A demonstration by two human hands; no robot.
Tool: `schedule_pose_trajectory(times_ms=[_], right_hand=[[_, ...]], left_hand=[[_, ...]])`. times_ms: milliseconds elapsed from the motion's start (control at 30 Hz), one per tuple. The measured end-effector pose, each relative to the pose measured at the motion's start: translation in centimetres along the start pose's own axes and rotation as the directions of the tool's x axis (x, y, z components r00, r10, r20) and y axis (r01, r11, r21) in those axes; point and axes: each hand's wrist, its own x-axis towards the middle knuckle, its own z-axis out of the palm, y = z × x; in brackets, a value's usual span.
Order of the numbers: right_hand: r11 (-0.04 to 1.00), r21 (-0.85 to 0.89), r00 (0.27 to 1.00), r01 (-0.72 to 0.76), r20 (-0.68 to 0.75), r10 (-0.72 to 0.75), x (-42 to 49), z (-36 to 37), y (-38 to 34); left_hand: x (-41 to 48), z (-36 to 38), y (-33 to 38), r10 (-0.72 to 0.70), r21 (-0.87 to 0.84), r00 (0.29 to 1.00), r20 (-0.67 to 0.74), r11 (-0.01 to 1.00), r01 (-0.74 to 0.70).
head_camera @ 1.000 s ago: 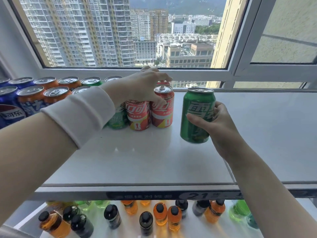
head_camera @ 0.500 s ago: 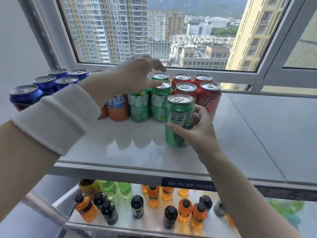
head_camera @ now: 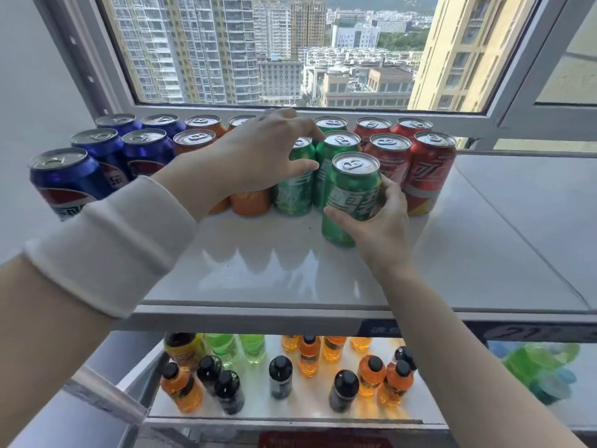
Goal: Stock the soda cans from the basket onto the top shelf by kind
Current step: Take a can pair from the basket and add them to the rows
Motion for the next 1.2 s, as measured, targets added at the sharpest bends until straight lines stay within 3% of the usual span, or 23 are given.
schedule_pose_trajectory(times_ms=[167,433,767,933,1200], right_hand=[[0.999,0.049,1.0,0.017,-0.013,-0.017,0.0,0.4,0.1],[0.998,-0.037,0.998,0.06,0.015,-0.059,-0.3,0.4,0.1],[0.977,-0.192,0.996,0.09,0.008,-0.09,-5.1,-2.5,-0.3],[0.963,-0.249,0.994,0.104,0.053,-0.094,-8.7,-4.7,-1.2],[0.824,-0.465,0.946,0.324,0.156,-0.284,-17.3,-10.1,-0.6]], left_hand=[[0.0,0.4,0.1,0.0,-0.02,1.0,0.007,1.0,0.0],[0.1,1.2,0.4,0.01,-0.063,1.0,-0.023,0.998,-0.011],[-3.6,2.9,3.0,-0.015,-0.152,0.957,-0.29,0.988,-0.03],[-8.2,3.3,5.6,-0.014,-0.14,0.945,-0.326,0.99,-0.034],[-18.1,6.7,11.4,-0.114,-0.186,0.953,-0.28,0.98,0.063]])
